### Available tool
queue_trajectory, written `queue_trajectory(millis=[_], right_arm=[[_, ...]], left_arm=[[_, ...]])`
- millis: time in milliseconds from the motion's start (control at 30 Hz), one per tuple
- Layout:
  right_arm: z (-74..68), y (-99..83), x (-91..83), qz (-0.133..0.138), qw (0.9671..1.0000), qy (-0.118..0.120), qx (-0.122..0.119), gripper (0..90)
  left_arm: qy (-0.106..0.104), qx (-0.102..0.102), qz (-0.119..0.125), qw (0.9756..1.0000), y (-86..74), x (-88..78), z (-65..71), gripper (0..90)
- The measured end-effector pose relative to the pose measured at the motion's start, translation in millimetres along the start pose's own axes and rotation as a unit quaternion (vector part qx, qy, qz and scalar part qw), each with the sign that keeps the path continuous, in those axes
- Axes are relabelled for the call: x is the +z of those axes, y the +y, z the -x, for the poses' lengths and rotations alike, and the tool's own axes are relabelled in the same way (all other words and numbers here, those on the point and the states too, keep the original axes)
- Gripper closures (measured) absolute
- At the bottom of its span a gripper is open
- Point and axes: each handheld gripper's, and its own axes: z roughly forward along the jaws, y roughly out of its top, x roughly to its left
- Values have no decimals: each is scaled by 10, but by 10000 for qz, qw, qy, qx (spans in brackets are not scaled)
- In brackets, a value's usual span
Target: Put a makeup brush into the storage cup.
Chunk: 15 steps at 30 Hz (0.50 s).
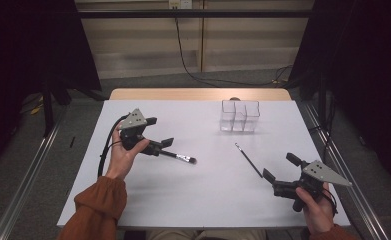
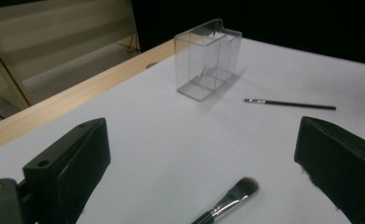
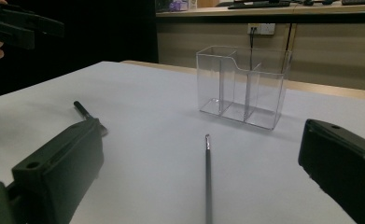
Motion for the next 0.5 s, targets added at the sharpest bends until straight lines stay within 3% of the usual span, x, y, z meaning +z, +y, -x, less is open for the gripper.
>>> queue_trajectory(millis=[267, 500], right_arm=[[-1, 0, -5, 14, 10000, 0, 43, 0], [-5, 1, -2, 6, 10000, 12, 32, 0]], left_arm=[[-94, 76, -454, 9989, 32, 94, -74, 43], [-207, 232, -1022, 9943, 124, 187, -115, 47]])
